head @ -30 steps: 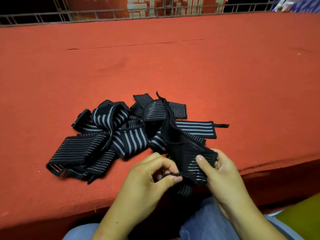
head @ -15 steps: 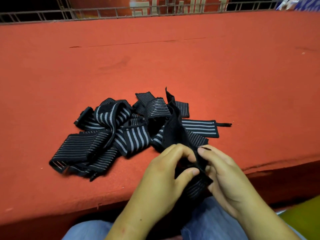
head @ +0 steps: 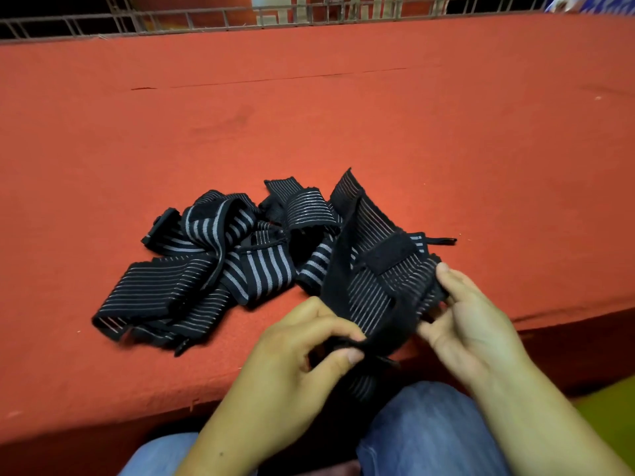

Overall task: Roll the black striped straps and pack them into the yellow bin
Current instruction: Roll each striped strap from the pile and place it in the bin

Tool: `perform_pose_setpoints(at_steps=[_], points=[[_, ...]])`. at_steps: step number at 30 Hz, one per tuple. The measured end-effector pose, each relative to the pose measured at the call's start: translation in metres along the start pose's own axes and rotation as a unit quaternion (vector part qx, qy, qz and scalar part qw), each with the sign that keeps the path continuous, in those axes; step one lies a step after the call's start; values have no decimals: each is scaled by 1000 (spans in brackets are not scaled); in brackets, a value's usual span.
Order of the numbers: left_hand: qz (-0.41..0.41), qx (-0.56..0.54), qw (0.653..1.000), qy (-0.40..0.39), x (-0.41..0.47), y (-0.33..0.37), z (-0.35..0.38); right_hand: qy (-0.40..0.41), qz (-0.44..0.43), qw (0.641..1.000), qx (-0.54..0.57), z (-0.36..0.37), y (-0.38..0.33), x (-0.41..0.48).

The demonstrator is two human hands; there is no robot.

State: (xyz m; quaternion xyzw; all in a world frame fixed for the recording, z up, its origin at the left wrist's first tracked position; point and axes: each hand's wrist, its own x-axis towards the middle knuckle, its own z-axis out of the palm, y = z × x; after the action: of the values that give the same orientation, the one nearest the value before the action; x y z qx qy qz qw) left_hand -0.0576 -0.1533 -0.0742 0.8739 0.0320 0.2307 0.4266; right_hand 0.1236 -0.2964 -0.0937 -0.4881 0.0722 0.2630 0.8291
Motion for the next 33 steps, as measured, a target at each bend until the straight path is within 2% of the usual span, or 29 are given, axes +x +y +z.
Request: perform_pose_setpoints(at_steps=[6,9,12,14,15,17,18,21,23,25,28,29,31,33], points=[[-58,24,995,75,-9,-18,-24,118,-60,991,-19,-23,-16,29],[-106,-39,988,102,-11,-26,-28,155,-141,971,-114,-29,-16,40],[-121,-92,980,126,-10,-23,-28,155,-203,920,-298,-35,-14,38],[-125,-123,975,135,-10,-21,-27,155,-254,848,-439,-35,-14,26],[-131,-152,970,138,-10,-19,-27,142,-296,818,-473,-31,-13,15],[-150,-227,950,151,-10,-15,-26,56,-353,790,-498,-17,-10,-11],[-159,-260,940,155,-11,-12,-26,-22,-350,787,-507,-10,-8,-24],[-161,-319,923,140,-11,2,-28,-270,-268,756,-532,2,-1,-64],[-139,-323,928,120,-12,13,-29,-343,-250,737,-527,7,6,-82],[-105,-315,938,99,-12,23,-27,-356,-283,745,-488,15,14,-89],[-61,-275,957,69,-8,38,-21,-350,-271,821,-360,27,18,-88],[-51,-251,964,64,-5,42,-18,-334,-272,833,-349,28,16,-88],[-47,-208,973,84,1,43,-13,-308,-246,857,-331,25,16,-88],[-62,-182,972,138,10,36,-8,-260,-191,905,-275,17,19,-83]])
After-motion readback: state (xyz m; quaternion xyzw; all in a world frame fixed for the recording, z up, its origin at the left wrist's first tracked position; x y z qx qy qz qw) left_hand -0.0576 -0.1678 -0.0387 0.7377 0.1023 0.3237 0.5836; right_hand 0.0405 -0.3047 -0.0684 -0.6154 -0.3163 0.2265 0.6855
